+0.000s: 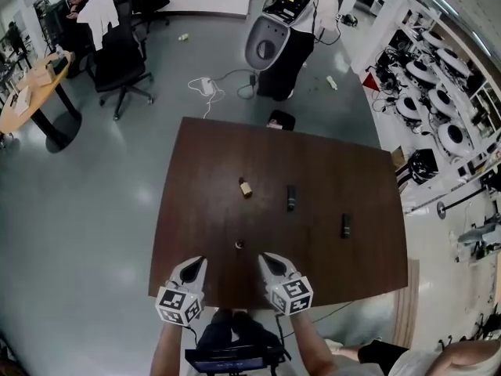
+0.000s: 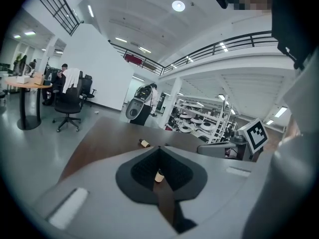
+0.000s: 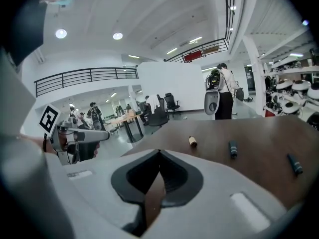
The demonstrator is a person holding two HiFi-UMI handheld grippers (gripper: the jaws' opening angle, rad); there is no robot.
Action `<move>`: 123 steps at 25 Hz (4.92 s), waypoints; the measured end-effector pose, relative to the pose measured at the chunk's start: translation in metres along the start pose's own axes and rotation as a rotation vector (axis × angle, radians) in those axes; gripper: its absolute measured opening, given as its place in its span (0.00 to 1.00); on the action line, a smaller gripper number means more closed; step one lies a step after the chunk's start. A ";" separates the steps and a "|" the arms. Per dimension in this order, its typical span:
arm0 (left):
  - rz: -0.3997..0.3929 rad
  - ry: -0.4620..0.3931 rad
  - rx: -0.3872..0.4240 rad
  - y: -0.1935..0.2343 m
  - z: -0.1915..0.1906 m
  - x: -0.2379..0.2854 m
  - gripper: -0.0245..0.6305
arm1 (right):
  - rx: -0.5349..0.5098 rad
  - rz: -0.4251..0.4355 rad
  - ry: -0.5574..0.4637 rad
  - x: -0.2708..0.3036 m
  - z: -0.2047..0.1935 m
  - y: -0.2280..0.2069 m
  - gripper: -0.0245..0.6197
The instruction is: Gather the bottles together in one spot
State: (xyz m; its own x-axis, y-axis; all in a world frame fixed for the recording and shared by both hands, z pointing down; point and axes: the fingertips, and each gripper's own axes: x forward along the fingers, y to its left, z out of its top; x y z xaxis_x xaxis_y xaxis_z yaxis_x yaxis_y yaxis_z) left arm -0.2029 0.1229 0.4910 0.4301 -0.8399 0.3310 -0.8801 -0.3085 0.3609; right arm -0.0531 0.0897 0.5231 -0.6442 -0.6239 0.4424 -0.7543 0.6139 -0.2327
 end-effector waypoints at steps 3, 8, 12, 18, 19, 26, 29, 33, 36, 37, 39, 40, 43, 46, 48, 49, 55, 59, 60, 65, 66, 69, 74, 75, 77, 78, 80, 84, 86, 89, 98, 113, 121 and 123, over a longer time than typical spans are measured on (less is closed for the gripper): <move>-0.016 -0.004 0.005 -0.002 0.003 -0.006 0.04 | 0.004 -0.032 -0.008 -0.006 0.004 0.003 0.04; -0.030 -0.034 0.010 -0.007 0.018 -0.004 0.04 | -0.011 -0.064 -0.029 -0.011 0.020 -0.002 0.04; -0.032 -0.062 0.029 -0.010 0.035 0.000 0.04 | -0.043 -0.068 -0.040 -0.008 0.035 -0.009 0.04; 0.019 -0.083 0.042 0.000 0.049 0.015 0.04 | -0.055 -0.044 -0.069 0.011 0.057 -0.037 0.04; 0.031 -0.082 0.037 0.003 0.050 0.019 0.04 | -0.068 -0.034 -0.063 0.016 0.060 -0.040 0.04; 0.076 -0.044 0.000 0.020 0.047 0.049 0.04 | -0.166 -0.009 -0.009 0.056 0.075 -0.067 0.04; 0.090 -0.033 -0.016 0.029 0.039 0.064 0.04 | -0.150 0.000 0.010 0.070 0.073 -0.079 0.04; 0.113 -0.026 -0.019 0.046 0.035 0.085 0.04 | -0.121 0.020 0.033 0.091 0.066 -0.093 0.04; 0.122 -0.019 -0.025 0.059 0.029 0.095 0.04 | -0.116 0.026 0.058 0.107 0.060 -0.099 0.04; 0.124 -0.014 -0.028 0.062 0.027 0.098 0.04 | -0.117 0.027 0.065 0.112 0.059 -0.101 0.04; 0.127 -0.002 -0.031 0.067 0.024 0.106 0.04 | -0.118 0.028 0.081 0.122 0.057 -0.106 0.04; 0.128 0.003 -0.033 0.069 0.023 0.110 0.04 | -0.118 0.030 0.089 0.127 0.056 -0.109 0.04; 0.129 0.015 -0.041 0.076 0.021 0.119 0.04 | -0.121 0.034 0.111 0.143 0.055 -0.116 0.04; 0.137 0.026 -0.050 0.083 0.018 0.126 0.04 | -0.121 0.043 0.120 0.158 0.055 -0.121 0.04; 0.141 0.032 -0.055 0.088 0.017 0.130 0.04 | -0.122 0.048 0.126 0.167 0.056 -0.123 0.04; 0.142 0.035 -0.057 0.090 0.016 0.132 0.04 | -0.121 0.050 0.130 0.171 0.055 -0.124 0.04; 0.147 0.044 -0.057 0.104 0.013 0.147 0.04 | -0.119 0.063 0.156 0.199 0.049 -0.131 0.04; 0.145 0.054 -0.065 0.111 0.011 0.152 0.04 | -0.115 0.065 0.173 0.212 0.045 -0.134 0.04; 0.146 0.058 -0.069 0.112 0.010 0.154 0.04 | -0.110 0.065 0.174 0.215 0.044 -0.135 0.04; 0.150 0.076 -0.087 0.117 0.006 0.158 0.04 | -0.112 0.057 0.186 0.228 0.039 -0.141 0.04; 0.152 0.080 -0.093 0.118 0.005 0.158 0.04 | -0.112 0.058 0.189 0.230 0.037 -0.142 0.04; 0.158 0.092 -0.107 0.121 0.000 0.159 0.04 | -0.110 0.063 0.200 0.236 0.033 -0.143 0.04; 0.165 0.105 -0.126 0.126 -0.010 0.161 0.04 | -0.131 0.068 0.224 0.248 0.030 -0.144 0.12; 0.165 0.107 -0.128 0.126 -0.011 0.162 0.04 | -0.137 0.067 0.227 0.250 0.029 -0.145 0.14; 0.167 0.109 -0.134 0.128 -0.014 0.163 0.04 | -0.148 0.065 0.235 0.256 0.028 -0.145 0.17; 0.168 0.110 -0.137 0.130 -0.015 0.163 0.04 | -0.149 0.067 0.240 0.258 0.027 -0.145 0.20; 0.170 0.114 -0.142 0.133 -0.017 0.163 0.04 | -0.146 0.080 0.254 0.263 0.024 -0.143 0.25; 0.175 0.120 -0.148 0.136 -0.019 0.165 0.04 | -0.155 0.103 0.293 0.270 0.015 -0.141 0.33; 0.177 0.121 -0.151 0.136 -0.020 0.165 0.04 | -0.159 0.106 0.309 0.272 0.010 -0.141 0.33; 0.180 0.125 -0.158 0.136 -0.022 0.166 0.04 | -0.164 0.105 0.351 0.273 0.001 -0.143 0.35; 0.180 0.125 -0.161 0.140 -0.029 0.164 0.04 | -0.187 0.087 0.400 0.275 -0.006 -0.143 0.34; 0.190 0.122 -0.157 0.139 -0.024 0.159 0.04 | -0.147 0.068 0.372 0.265 0.003 -0.149 0.26; 0.177 0.118 -0.144 0.131 -0.024 0.160 0.04 | -0.141 0.059 0.360 0.252 0.004 -0.150 0.24; 0.179 0.118 -0.143 0.128 -0.021 0.160 0.04 | -0.138 0.059 0.360 0.249 0.001 -0.152 0.24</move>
State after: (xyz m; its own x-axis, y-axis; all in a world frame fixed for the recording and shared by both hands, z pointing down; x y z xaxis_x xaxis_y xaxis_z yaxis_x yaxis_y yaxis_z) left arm -0.2425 -0.0418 0.6085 0.2982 -0.8148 0.4972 -0.9104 -0.0863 0.4046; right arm -0.0987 -0.1591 0.6676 -0.5814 -0.3913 0.7133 -0.6776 0.7182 -0.1583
